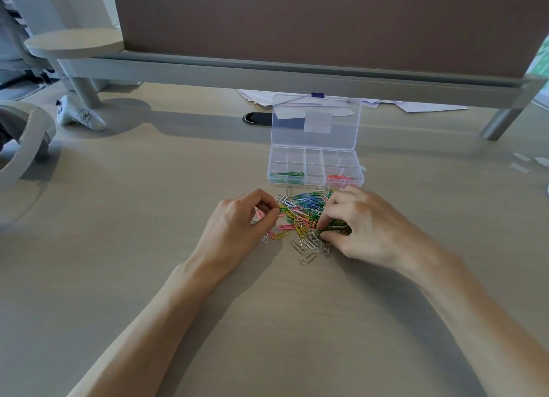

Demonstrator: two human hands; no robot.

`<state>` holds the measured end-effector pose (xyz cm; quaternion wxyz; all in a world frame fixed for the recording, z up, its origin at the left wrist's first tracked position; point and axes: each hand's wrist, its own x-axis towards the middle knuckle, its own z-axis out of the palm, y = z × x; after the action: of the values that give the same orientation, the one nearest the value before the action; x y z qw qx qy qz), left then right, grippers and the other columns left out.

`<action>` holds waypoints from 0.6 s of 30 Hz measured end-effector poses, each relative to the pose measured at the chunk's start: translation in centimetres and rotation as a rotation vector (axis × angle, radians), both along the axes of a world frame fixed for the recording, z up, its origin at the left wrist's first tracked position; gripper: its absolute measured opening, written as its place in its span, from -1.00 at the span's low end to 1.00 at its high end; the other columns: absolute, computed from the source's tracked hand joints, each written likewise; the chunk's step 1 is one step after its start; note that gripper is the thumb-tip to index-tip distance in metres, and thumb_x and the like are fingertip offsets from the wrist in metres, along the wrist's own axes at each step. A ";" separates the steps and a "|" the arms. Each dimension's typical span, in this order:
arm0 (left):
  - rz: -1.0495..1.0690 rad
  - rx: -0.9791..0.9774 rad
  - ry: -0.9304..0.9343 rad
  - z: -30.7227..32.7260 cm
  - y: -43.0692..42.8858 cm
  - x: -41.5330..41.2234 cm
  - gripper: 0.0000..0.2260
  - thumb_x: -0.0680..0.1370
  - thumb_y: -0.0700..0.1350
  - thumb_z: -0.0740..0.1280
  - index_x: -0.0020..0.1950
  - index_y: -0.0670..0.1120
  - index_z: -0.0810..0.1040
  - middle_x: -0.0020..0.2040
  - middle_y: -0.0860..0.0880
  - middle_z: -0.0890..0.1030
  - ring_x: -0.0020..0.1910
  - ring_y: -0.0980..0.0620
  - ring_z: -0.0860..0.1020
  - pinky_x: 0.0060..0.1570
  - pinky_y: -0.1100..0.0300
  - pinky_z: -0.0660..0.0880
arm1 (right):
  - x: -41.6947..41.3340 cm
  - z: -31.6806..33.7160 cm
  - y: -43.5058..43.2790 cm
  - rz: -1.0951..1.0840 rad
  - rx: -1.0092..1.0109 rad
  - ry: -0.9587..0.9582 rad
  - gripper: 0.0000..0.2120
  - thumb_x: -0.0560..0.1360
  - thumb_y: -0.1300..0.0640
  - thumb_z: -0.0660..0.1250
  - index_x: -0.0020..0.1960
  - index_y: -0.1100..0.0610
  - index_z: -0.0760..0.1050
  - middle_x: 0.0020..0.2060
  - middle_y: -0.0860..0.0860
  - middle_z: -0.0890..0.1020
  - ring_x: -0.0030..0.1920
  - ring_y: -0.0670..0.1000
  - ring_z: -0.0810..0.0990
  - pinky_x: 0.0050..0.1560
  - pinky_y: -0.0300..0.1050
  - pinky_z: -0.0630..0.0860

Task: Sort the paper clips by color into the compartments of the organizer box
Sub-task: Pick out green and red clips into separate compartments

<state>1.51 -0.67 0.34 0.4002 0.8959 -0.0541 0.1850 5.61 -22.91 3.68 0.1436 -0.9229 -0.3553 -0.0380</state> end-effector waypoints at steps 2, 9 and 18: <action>-0.011 -0.001 0.001 0.0 -0.1 -0.1 -0.91 0.49 -0.10 0.41 -0.15 0.10 0.58 -0.27 0.30 0.56 -0.37 0.15 0.42 -0.33 0.31 0.35 | 0.1 -0.1 0.0 0.014 0.037 -0.003 -0.94 0.43 0.06 0.46 -0.09 -0.03 0.63 -0.14 -0.16 0.57 -0.03 -0.07 0.44 0.06 -0.15 0.38; -0.043 -0.005 0.023 0.1 -0.7 -0.3 -0.91 0.50 -0.05 0.41 -0.14 0.15 0.57 -0.30 0.35 0.53 -0.34 0.25 0.44 -0.30 0.26 0.35 | 0.2 -0.3 0.4 0.011 0.331 0.103 -0.94 0.47 0.12 0.44 -0.07 0.01 0.63 -0.20 -0.21 0.60 -0.08 -0.13 0.54 -0.02 -0.19 0.46; -0.112 -0.062 0.007 0.0 -1.1 -0.3 -0.94 0.50 -0.09 0.43 -0.08 0.07 0.63 -0.34 0.25 0.52 -0.34 0.30 0.45 -0.26 0.32 0.34 | 0.0 -0.7 1.4 0.017 0.462 0.065 -0.92 0.42 0.06 0.48 -0.11 0.03 0.64 -0.23 -0.16 0.62 -0.14 -0.12 0.57 -0.08 -0.14 0.49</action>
<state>1.18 -1.80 0.38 0.4378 0.8793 -0.0970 0.1605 5.59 -21.47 2.99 0.3628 -0.8631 -0.3402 -0.0875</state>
